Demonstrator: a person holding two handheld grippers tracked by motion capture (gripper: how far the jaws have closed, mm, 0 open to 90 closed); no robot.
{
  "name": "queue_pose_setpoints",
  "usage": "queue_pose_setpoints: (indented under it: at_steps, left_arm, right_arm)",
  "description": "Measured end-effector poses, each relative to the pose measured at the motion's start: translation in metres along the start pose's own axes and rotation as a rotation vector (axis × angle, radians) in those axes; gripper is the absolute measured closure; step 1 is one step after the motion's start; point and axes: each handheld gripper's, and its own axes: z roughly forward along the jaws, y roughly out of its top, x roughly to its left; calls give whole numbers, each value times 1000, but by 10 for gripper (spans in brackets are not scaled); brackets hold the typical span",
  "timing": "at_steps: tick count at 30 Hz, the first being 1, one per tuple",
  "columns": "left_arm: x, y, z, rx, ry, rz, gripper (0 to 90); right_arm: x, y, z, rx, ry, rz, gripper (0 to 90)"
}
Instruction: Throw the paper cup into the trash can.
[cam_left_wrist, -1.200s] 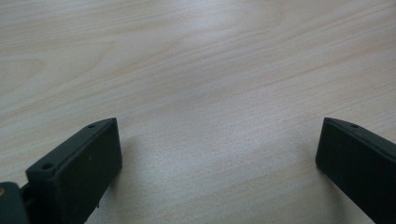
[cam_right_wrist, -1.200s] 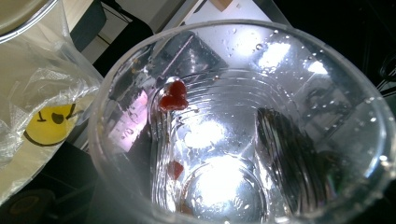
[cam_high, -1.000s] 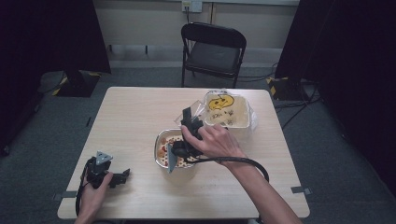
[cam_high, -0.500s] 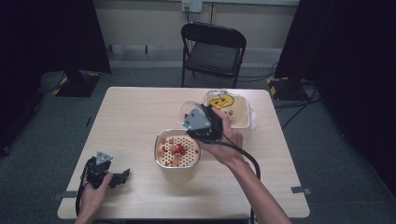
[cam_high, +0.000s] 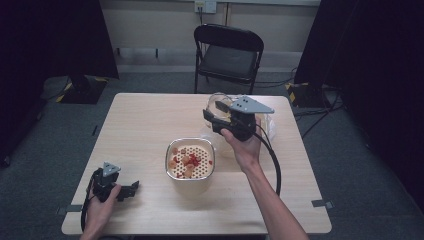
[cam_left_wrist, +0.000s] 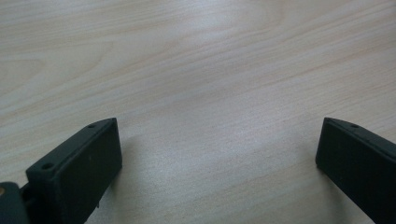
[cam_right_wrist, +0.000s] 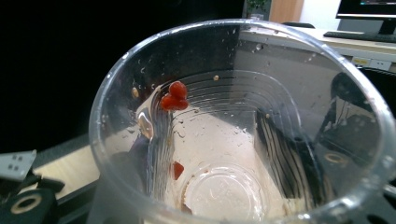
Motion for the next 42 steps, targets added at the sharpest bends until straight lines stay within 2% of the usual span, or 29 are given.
queue_pose_setpoints:
  at_steps: [3,6,11,14,15,19,21,25,27,33,42]
  left_arm:
    - [0,0,0,0,0,-1,0]
    - [0,0,0,0,0,0,0]
    - [0,0,0,0,-1,-1,0]
    - [0,0,0,0,-1,0,0]
    - [0,0,0,0,-1,-1,0]
    - [0,0,0,0,-1,0,0]
    - [0,0,0,0,0,-1,0]
    - [0,0,0,0,0,0,0]
    - [0,0,0,0,-1,0,0]
    - [0,0,0,0,0,0,0]
    - [0,0,0,0,-1,-1,0]
  right_arm:
    - [-14,5,-1,-14,-39,25,480]
    - [-29,8,-1,2,-99,36,475]
    - [-58,9,1,70,-173,65,449]
    - [-68,8,3,111,-220,73,432]
    - [-71,8,4,121,-226,63,427]
    - [-83,8,8,147,-241,101,315]
    - [-87,7,10,159,-247,111,287]
    - [-94,4,16,196,-249,134,165]
    - [-95,2,16,193,-267,139,165]
    - [-96,0,13,195,-269,133,161]
    - [-88,-3,-2,189,-241,132,170]
